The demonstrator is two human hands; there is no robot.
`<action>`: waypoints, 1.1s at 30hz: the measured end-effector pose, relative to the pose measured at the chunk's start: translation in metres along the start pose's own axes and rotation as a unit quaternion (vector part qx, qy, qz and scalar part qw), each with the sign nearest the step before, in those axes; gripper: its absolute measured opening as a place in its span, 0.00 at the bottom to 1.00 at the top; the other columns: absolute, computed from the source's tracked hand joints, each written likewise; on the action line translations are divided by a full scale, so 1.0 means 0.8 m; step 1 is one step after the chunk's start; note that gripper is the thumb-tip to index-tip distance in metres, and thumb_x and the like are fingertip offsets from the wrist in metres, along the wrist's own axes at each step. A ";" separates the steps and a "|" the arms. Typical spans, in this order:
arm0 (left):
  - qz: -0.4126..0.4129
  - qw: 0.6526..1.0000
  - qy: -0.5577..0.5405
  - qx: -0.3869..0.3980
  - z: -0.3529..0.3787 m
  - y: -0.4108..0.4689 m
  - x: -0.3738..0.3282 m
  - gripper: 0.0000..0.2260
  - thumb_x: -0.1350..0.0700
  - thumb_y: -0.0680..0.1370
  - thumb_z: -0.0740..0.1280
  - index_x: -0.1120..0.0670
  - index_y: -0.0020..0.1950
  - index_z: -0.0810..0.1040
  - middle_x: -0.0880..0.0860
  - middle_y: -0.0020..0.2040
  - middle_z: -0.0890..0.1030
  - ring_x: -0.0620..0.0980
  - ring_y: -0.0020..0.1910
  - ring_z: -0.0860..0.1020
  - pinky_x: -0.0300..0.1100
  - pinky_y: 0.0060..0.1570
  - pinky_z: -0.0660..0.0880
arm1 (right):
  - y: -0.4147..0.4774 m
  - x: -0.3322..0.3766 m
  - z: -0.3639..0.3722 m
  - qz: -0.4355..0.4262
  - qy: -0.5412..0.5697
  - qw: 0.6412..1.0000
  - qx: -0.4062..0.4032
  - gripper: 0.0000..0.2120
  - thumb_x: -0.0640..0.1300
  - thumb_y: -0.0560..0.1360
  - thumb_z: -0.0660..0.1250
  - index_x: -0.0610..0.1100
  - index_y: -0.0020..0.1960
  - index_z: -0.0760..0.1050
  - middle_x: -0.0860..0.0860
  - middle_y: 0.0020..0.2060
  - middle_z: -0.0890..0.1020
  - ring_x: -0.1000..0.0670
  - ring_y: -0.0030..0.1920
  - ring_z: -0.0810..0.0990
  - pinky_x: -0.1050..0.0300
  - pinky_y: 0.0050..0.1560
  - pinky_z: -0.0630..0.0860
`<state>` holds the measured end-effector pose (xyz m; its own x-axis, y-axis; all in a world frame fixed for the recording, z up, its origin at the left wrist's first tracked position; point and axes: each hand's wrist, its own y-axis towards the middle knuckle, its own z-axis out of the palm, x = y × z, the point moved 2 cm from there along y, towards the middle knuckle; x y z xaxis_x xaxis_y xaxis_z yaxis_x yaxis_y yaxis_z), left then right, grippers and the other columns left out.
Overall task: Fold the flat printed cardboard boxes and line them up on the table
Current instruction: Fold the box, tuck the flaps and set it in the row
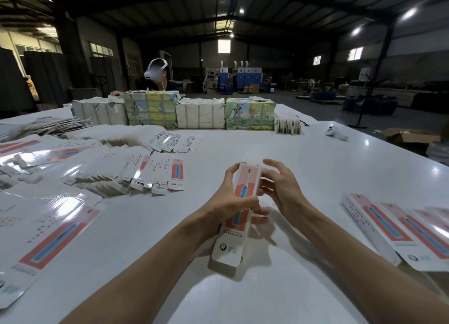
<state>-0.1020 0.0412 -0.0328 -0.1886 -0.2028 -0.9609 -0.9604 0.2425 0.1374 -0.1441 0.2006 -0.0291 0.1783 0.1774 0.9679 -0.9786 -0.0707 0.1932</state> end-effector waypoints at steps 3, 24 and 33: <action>0.002 1.000 0.010 0.008 0.000 -0.002 0.001 0.43 0.49 0.68 0.77 0.35 0.75 0.56 0.49 0.61 0.76 0.53 0.54 0.84 0.37 0.44 0.82 | 0.000 0.002 -0.004 0.009 -0.005 0.999 0.031 0.11 0.41 0.85 0.64 0.43 0.66 0.77 0.45 0.47 0.88 0.42 0.52 0.87 0.52 0.48 0.84; -0.017 0.998 0.027 0.048 -0.001 -0.006 -0.002 0.44 0.49 0.70 0.75 0.36 0.77 0.53 0.54 0.62 0.79 0.49 0.47 0.87 0.37 0.43 0.82 | -0.005 0.020 -0.007 -0.004 -0.011 0.999 0.052 0.16 0.49 0.84 0.67 0.37 0.58 0.82 0.42 0.54 0.87 0.41 0.54 0.88 0.49 0.49 0.85; -0.008 0.997 0.047 0.053 0.003 -0.007 0.001 0.46 0.53 0.71 0.78 0.33 0.76 0.50 0.56 0.63 0.76 0.54 0.50 0.86 0.40 0.44 0.83 | -0.003 0.022 -0.015 0.087 0.050 0.995 -0.003 0.05 0.36 0.80 0.70 0.36 0.53 0.84 0.41 0.44 0.86 0.42 0.48 0.88 0.47 0.44 0.86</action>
<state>-0.0958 0.0421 -0.0347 -0.1959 -0.2939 -0.9356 -0.9372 0.3369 0.0904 -0.1401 0.2154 -0.0144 -0.0040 0.2603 0.9655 -0.9943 -0.1038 0.0239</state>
